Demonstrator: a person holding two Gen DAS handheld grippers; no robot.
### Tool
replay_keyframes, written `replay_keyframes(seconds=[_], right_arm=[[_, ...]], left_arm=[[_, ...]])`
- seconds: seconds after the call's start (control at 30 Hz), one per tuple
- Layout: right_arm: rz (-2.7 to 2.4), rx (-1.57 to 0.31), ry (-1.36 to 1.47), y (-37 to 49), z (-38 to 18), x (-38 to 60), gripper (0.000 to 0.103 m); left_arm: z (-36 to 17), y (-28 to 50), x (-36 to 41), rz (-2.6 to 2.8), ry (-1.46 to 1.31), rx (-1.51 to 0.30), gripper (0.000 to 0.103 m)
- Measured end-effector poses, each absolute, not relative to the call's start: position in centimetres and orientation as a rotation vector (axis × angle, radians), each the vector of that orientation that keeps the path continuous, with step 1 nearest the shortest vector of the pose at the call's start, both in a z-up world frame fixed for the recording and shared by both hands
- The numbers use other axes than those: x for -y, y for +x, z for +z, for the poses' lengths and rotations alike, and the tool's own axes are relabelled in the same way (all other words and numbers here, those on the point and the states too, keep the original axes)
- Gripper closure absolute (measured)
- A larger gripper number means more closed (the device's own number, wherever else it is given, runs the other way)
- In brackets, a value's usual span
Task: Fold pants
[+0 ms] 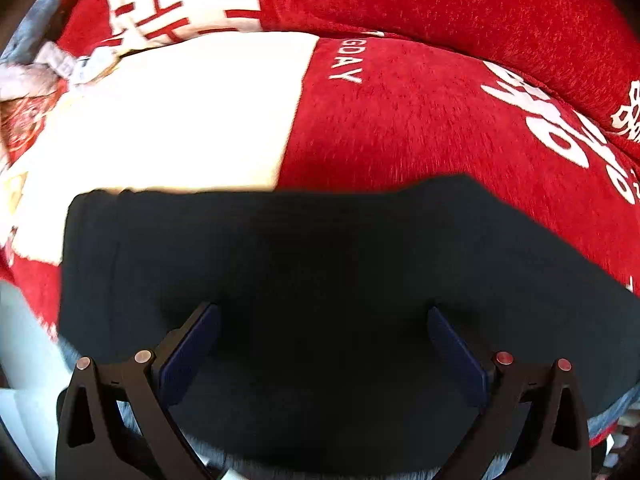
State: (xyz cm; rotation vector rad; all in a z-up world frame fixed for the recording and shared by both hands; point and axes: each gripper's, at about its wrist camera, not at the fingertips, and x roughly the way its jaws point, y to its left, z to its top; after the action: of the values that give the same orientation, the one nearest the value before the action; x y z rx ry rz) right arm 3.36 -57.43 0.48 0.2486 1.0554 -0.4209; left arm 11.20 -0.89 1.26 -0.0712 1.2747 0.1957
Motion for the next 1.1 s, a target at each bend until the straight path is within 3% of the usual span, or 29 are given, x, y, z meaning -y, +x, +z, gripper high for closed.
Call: replay_keyframes(seconds=[0.17,0.37,0.83,1.1], right_arm=[[-0.186,-1.005,0.183,1.3,2.9,47.0,0.001],[0.014,-1.078,-0.02,0.0,-0.5,36.2,0.001],[-0.171,-1.122,0.293,-0.7,-1.5,49.7,0.0],[-0.179,-1.099,0.301,-1.3,-1.8,49.4,0.0]], left_arm=[[2.1,6.7,7.4,0.054,0.022,-1.246,0.0],[0.4,4.0,10.6,-0.009,0.127,-1.243,0.0],[-0.2,3.4,9.3,-0.039,0.068,-1.219,0.0],[0.2,2.2,5.5,-0.017,0.054,-1.197,0.0]])
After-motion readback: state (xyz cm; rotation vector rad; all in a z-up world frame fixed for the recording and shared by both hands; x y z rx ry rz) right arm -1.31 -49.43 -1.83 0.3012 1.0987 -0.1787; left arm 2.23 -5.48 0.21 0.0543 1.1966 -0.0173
